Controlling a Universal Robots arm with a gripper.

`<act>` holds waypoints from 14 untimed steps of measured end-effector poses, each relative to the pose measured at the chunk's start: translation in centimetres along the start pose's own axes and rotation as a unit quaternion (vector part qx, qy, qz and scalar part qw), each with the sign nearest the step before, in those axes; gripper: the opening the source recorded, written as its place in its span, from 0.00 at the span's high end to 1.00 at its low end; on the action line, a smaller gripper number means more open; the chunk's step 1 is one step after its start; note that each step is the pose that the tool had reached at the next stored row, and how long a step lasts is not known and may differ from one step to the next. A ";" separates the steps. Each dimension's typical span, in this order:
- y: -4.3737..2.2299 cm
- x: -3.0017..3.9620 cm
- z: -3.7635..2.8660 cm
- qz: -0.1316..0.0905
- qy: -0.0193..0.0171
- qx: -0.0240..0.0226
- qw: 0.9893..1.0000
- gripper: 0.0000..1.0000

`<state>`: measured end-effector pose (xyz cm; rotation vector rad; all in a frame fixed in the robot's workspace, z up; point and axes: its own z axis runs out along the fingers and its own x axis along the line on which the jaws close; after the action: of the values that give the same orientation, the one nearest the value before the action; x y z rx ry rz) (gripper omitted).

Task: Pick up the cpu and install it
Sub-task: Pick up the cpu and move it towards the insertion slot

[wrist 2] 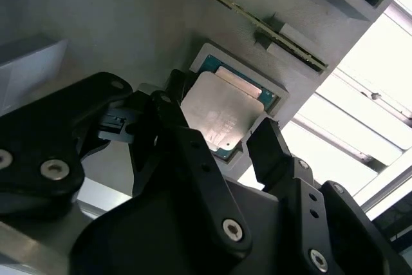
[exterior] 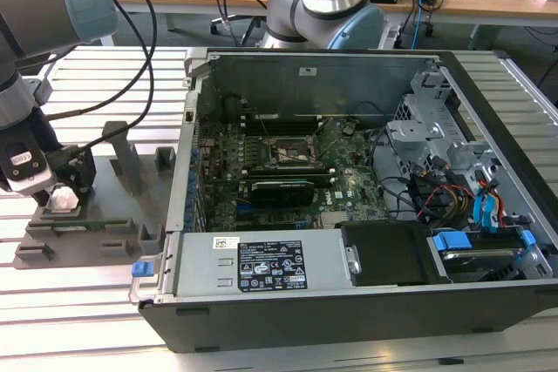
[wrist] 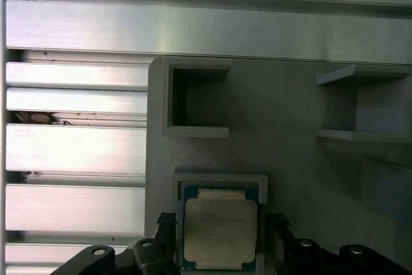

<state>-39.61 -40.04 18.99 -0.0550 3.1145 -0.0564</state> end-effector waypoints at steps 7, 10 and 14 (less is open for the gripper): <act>0.00 0.00 0.01 0.000 0.000 0.000 1.000 0.45; 0.00 0.00 0.01 0.000 0.000 0.000 1.000 0.45; 0.00 -0.02 -0.23 0.000 0.000 0.000 1.000 0.45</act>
<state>-39.60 -40.04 19.22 -0.0550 3.1139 -0.0566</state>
